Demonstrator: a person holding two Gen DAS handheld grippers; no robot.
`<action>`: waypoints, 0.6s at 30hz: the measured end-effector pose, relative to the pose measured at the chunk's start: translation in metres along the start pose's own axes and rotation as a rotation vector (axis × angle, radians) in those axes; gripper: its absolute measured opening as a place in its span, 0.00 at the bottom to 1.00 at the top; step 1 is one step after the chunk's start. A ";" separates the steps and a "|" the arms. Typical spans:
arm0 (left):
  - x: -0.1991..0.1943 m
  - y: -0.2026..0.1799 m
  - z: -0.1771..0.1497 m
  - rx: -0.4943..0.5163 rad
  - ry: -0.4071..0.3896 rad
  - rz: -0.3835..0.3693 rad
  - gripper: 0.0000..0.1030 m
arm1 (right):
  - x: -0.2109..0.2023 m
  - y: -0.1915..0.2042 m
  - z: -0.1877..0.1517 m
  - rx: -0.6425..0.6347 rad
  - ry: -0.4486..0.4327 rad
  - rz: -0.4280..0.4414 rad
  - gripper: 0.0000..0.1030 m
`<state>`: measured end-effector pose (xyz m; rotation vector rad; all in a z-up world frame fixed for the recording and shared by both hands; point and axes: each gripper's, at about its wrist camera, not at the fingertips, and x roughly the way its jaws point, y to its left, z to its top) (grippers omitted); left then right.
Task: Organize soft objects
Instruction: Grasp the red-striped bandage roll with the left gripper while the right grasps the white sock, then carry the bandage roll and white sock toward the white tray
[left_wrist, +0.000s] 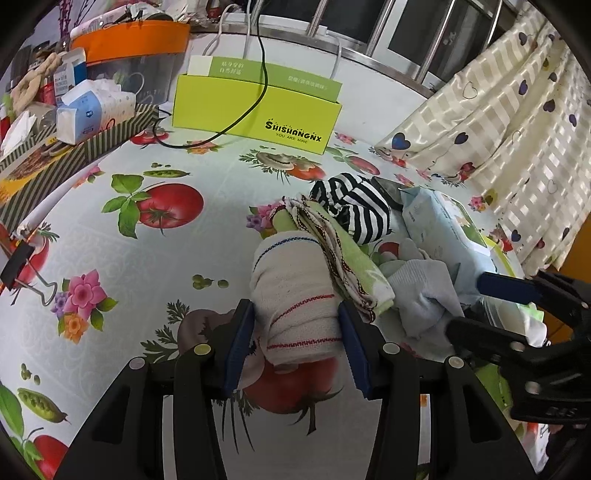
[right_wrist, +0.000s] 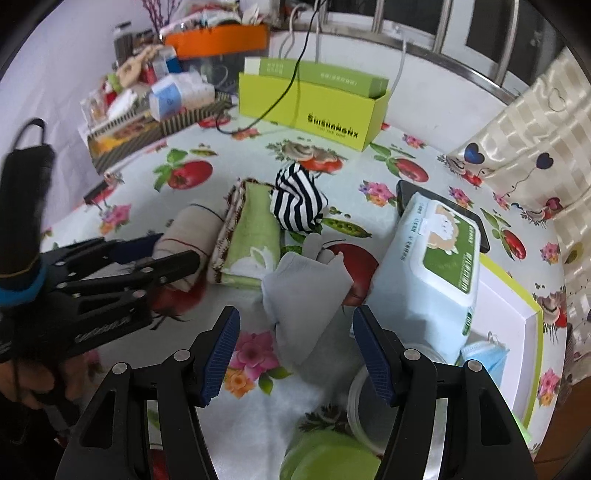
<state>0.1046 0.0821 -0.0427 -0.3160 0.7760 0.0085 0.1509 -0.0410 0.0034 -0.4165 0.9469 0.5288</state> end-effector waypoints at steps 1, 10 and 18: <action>0.000 0.000 0.000 0.002 -0.002 -0.001 0.47 | 0.004 0.001 0.002 -0.008 0.012 -0.005 0.62; -0.001 0.002 -0.001 -0.001 -0.010 -0.011 0.46 | 0.031 0.014 0.011 -0.085 0.071 -0.088 0.48; -0.007 0.004 -0.004 0.005 -0.012 0.012 0.43 | 0.022 0.017 0.006 -0.110 0.037 -0.117 0.22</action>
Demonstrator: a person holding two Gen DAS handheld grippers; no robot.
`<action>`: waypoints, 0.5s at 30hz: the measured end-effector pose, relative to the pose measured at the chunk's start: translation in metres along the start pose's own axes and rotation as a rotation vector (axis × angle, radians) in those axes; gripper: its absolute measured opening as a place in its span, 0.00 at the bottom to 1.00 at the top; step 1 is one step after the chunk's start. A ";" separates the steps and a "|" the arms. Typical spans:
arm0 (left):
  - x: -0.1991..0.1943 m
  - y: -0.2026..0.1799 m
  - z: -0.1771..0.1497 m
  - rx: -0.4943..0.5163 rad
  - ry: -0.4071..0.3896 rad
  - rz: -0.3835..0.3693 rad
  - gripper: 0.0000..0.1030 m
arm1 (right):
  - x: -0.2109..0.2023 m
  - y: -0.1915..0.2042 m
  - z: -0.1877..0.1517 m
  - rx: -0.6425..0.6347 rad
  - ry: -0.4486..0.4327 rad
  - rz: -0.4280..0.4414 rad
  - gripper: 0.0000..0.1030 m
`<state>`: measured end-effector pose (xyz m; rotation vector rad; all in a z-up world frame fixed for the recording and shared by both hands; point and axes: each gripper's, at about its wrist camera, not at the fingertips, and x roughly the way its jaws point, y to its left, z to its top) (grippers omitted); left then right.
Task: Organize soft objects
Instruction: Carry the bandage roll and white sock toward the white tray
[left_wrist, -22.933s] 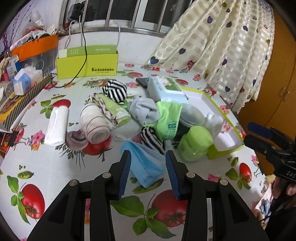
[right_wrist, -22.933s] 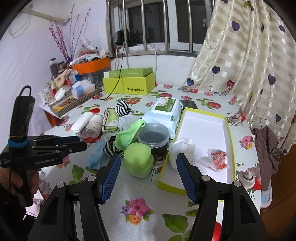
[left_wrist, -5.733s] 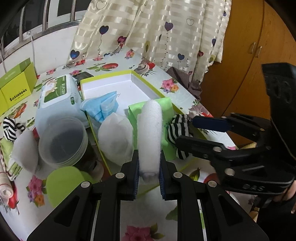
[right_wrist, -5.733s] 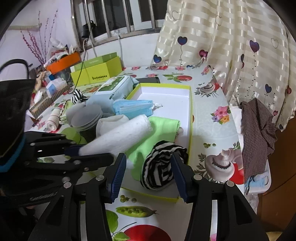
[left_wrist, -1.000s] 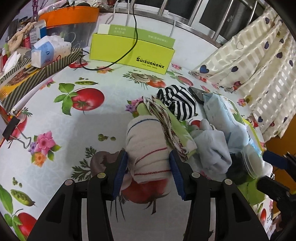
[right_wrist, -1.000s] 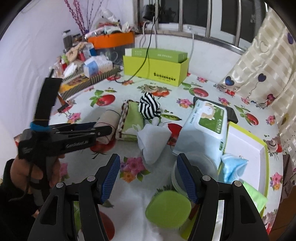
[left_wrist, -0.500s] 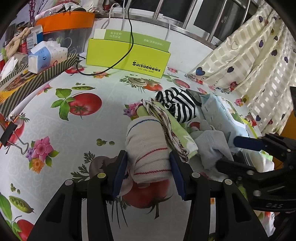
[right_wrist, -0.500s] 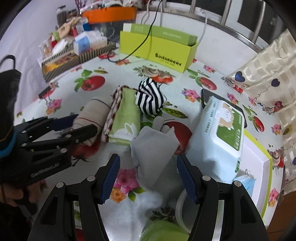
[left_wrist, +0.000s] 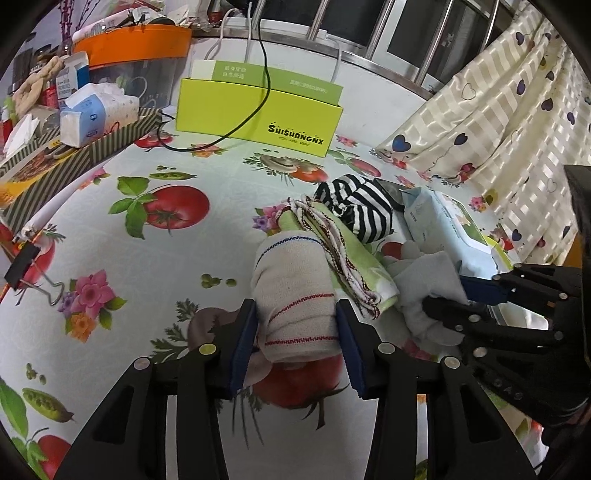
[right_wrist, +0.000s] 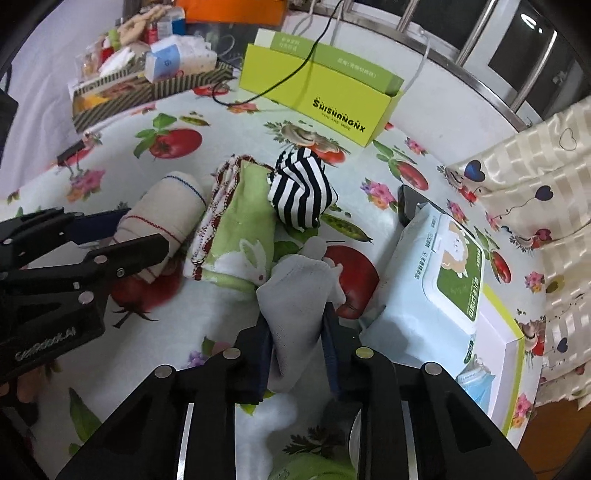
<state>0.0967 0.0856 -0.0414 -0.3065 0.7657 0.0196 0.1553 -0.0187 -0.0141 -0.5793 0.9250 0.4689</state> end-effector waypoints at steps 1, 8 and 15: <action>-0.002 0.001 -0.001 0.000 0.000 0.007 0.42 | -0.003 0.000 -0.001 0.005 -0.010 0.003 0.22; -0.016 0.006 -0.007 -0.010 -0.006 0.026 0.42 | -0.032 -0.007 -0.013 0.066 -0.091 0.056 0.22; -0.044 -0.003 -0.006 0.008 -0.050 0.021 0.41 | -0.063 -0.008 -0.026 0.108 -0.182 0.132 0.22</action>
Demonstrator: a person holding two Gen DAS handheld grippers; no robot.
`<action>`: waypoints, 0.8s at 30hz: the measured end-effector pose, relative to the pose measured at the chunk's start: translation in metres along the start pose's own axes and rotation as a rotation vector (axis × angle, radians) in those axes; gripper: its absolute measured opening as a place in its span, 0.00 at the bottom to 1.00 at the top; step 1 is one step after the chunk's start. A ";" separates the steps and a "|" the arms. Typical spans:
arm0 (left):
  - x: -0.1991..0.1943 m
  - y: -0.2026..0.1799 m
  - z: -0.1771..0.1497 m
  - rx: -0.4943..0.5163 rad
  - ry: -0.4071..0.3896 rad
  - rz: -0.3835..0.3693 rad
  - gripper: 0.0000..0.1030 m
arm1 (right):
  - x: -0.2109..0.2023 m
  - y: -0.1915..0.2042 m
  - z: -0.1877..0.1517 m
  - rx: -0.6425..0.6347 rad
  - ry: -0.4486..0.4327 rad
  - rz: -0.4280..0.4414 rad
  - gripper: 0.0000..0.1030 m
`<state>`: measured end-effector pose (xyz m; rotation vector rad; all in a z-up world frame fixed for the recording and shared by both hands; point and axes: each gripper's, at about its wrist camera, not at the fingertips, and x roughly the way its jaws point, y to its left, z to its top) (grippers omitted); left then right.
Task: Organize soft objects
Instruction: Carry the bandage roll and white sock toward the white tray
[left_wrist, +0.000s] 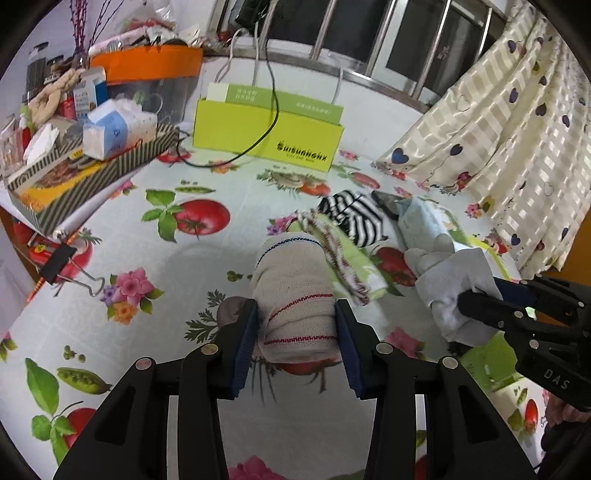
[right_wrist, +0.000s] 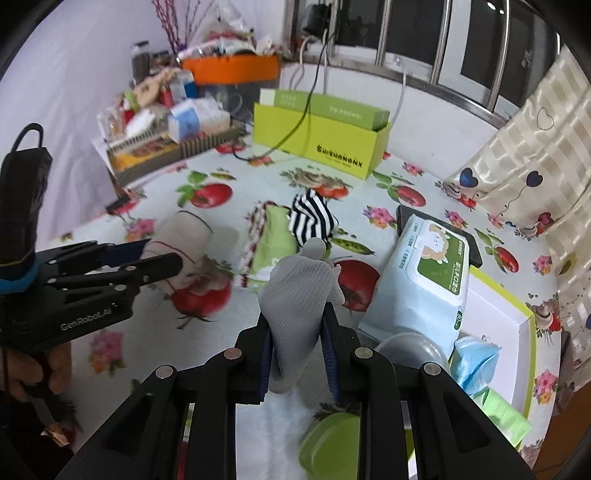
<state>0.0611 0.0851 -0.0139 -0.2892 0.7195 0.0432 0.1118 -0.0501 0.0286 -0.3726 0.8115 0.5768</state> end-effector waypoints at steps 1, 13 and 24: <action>-0.004 -0.003 0.001 0.007 -0.007 -0.003 0.41 | -0.005 0.000 -0.001 0.005 -0.013 0.006 0.22; -0.027 -0.038 0.012 0.072 -0.053 -0.030 0.42 | -0.047 -0.015 -0.008 0.055 -0.113 0.019 0.22; -0.030 -0.074 0.018 0.132 -0.064 -0.064 0.42 | -0.069 -0.042 -0.017 0.098 -0.165 0.018 0.22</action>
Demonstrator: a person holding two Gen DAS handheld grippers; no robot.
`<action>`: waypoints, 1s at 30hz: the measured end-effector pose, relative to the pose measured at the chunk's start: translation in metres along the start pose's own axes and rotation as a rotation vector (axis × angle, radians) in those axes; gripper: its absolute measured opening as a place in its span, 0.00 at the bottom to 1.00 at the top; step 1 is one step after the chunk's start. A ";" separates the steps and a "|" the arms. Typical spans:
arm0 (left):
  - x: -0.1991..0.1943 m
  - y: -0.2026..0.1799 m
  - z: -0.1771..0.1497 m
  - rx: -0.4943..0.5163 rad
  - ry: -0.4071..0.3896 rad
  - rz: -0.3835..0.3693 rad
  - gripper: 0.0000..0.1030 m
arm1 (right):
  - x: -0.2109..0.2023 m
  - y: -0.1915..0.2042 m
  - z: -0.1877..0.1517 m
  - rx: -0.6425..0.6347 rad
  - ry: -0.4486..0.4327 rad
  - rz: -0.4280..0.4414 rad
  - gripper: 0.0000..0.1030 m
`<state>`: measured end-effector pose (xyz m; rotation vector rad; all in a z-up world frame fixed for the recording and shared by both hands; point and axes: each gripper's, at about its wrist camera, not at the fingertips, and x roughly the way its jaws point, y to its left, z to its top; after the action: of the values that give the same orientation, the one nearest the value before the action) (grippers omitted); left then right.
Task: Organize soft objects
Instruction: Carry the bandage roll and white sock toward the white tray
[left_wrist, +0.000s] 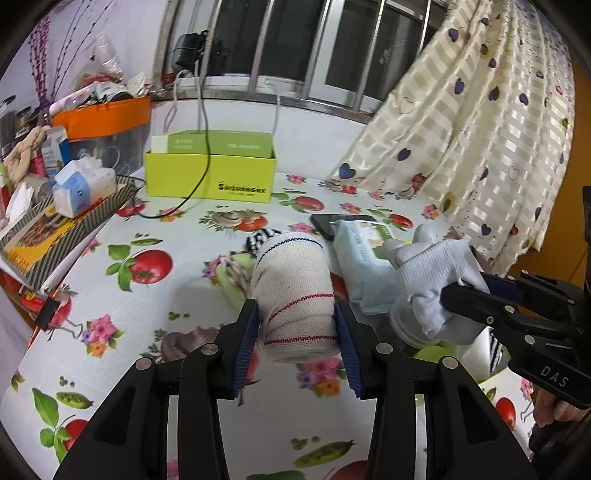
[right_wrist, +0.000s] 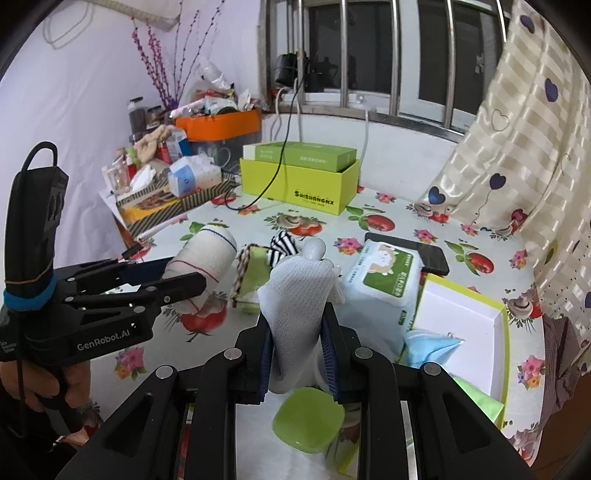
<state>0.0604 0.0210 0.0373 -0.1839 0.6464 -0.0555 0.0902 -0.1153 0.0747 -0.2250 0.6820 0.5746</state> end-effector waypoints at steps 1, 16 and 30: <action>0.000 -0.004 0.001 0.006 0.000 -0.005 0.42 | -0.002 -0.003 -0.001 0.005 -0.004 -0.002 0.22; 0.006 -0.058 0.017 0.087 -0.003 -0.061 0.42 | -0.029 -0.055 -0.010 0.079 -0.051 -0.053 0.22; 0.019 -0.101 0.029 0.155 -0.002 -0.108 0.42 | -0.043 -0.105 -0.021 0.143 -0.071 -0.104 0.22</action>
<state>0.0935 -0.0758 0.0677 -0.0694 0.6268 -0.2091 0.1121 -0.2280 0.0881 -0.1055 0.6359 0.4304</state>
